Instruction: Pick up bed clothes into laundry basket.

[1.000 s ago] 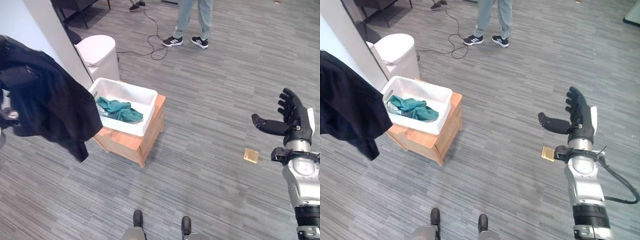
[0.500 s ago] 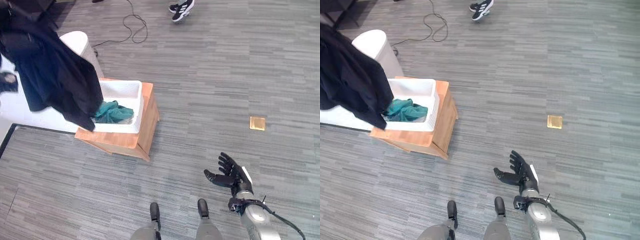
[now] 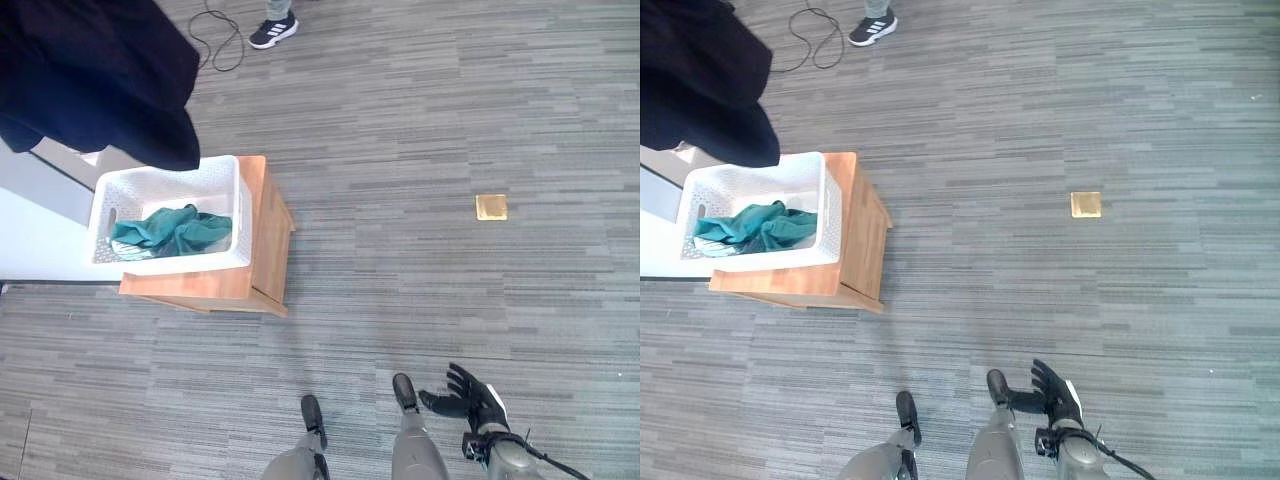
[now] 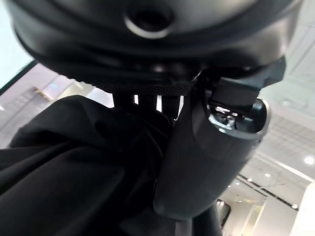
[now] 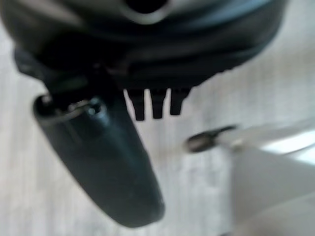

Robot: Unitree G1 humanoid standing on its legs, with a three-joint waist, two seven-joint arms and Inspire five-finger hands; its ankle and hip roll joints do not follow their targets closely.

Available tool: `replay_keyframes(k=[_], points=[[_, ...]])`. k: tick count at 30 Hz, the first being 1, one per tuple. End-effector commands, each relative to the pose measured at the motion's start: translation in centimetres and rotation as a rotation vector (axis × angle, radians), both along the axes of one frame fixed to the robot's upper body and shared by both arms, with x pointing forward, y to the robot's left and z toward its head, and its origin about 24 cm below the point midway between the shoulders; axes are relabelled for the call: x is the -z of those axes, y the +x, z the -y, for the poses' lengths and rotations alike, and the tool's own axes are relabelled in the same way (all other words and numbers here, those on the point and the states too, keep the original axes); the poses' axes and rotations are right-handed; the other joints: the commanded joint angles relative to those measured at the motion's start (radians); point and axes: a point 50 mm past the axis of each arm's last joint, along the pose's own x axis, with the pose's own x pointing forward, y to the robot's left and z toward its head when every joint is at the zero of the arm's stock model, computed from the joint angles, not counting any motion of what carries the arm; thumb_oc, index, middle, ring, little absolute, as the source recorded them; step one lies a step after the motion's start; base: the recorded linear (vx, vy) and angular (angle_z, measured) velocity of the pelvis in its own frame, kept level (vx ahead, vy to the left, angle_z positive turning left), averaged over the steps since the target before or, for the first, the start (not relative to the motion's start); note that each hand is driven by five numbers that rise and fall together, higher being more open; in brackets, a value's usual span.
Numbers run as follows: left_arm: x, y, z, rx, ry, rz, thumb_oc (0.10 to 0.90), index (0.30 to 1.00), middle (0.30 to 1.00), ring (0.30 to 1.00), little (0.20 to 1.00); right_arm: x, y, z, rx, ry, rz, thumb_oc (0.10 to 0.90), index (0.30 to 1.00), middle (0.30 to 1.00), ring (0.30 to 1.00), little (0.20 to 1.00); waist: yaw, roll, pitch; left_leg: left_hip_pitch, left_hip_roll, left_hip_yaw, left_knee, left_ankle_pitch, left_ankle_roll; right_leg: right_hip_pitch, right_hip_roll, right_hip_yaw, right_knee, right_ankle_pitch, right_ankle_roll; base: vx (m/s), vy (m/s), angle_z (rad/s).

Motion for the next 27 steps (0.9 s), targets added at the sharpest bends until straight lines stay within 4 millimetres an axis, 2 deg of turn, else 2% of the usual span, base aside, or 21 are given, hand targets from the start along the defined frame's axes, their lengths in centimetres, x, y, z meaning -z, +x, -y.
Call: replay_keyframes(k=[1,3,6,8,14,21,23,27], points=[[-4.4,-6.2,-2.6,-0.092,-0.085,0.321,0.400,0.300,0.300,0.300,0.300,-1.5,0.6,1.9,0.028,-0.064,0.075,0.800,0.900,0.900,0.900,0.900,0.015,-0.003,-0.061,-0.046,-0.042,-0.080,0.000,-0.020,0.006,0.076,0.021,-0.014,0.003,-0.099,0.074,0.00,0.038,-0.06],[-4.1,-6.1,-2.6,-0.082,-0.094,0.329,0.400,0.300,0.300,0.300,0.300,-0.5,-1.0,3.1,0.100,-0.076,0.005,0.800,0.900,0.900,0.900,0.900,0.013,-0.014,-0.046,-0.061,-0.044,-0.083,0.000,-0.021,0.007,0.060,0.020,-0.015,0.003,-0.095,0.074,-0.01,0.044,-0.10],[-4.0,-5.8,-2.4,-0.075,-0.093,0.332,0.400,0.300,0.300,0.300,0.300,0.2,-2.1,3.7,0.113,-0.098,-0.057,0.800,0.900,0.900,0.900,0.900,0.013,-0.019,-0.037,-0.072,-0.044,-0.085,0.000,-0.021,0.008,0.050,0.020,-0.019,0.003,-0.090,0.075,-0.01,0.030,-0.03],[-3.9,-5.5,-2.2,-0.074,-0.079,0.328,0.400,0.300,0.300,0.300,0.300,1.5,-4.1,4.0,0.124,-0.102,-0.161,0.800,0.900,0.900,0.900,0.900,0.013,-0.033,-0.021,-0.086,-0.045,-0.089,0.000,-0.019,0.009,0.038,0.022,-0.021,0.003,-0.083,0.075,-0.02,0.042,0.02],[-3.4,-4.8,-2.1,-0.071,-0.089,0.318,0.400,0.300,0.300,0.300,0.300,2.4,-6.2,4.0,0.126,-0.096,-0.246,0.800,0.900,0.900,0.900,0.900,0.010,-0.054,-0.001,-0.104,-0.048,-0.097,0.000,-0.018,0.011,0.021,0.019,-0.027,0.004,-0.073,0.077,-0.01,0.032,0.03],[-1.9,-4.4,-2.9,-0.096,-0.131,0.304,0.400,0.300,0.300,0.300,0.300,1.6,-4.5,4.0,0.090,-0.125,-0.182,0.800,0.900,0.900,0.900,0.900,0.013,-0.100,0.038,-0.140,-0.036,-0.099,0.000,-0.011,0.010,-0.018,0.027,-0.026,0.005,-0.049,0.078,-0.02,0.025,0.02],[-1.4,-4.3,-3.2,-0.103,-0.142,0.292,0.400,0.300,0.300,0.300,0.300,1.5,-4.5,4.1,0.091,-0.130,-0.179,0.800,0.900,0.900,0.900,0.900,0.014,-0.107,0.043,-0.147,-0.033,-0.098,0.000,-0.011,0.009,-0.023,0.028,-0.026,0.005,-0.048,0.078,0.00,0.000,0.00],[-1.1,-4.3,-3.3,-0.105,-0.147,0.291,0.400,0.300,0.300,0.300,0.300,1.5,-4.5,4.2,0.091,-0.135,-0.180,0.800,0.900,0.900,0.900,0.900,0.012,-0.102,0.041,-0.148,-0.033,-0.098,0.000,-0.010,0.009,-0.025,0.028,-0.025,0.005,-0.048,0.078,0.00,0.000,-0.01]])
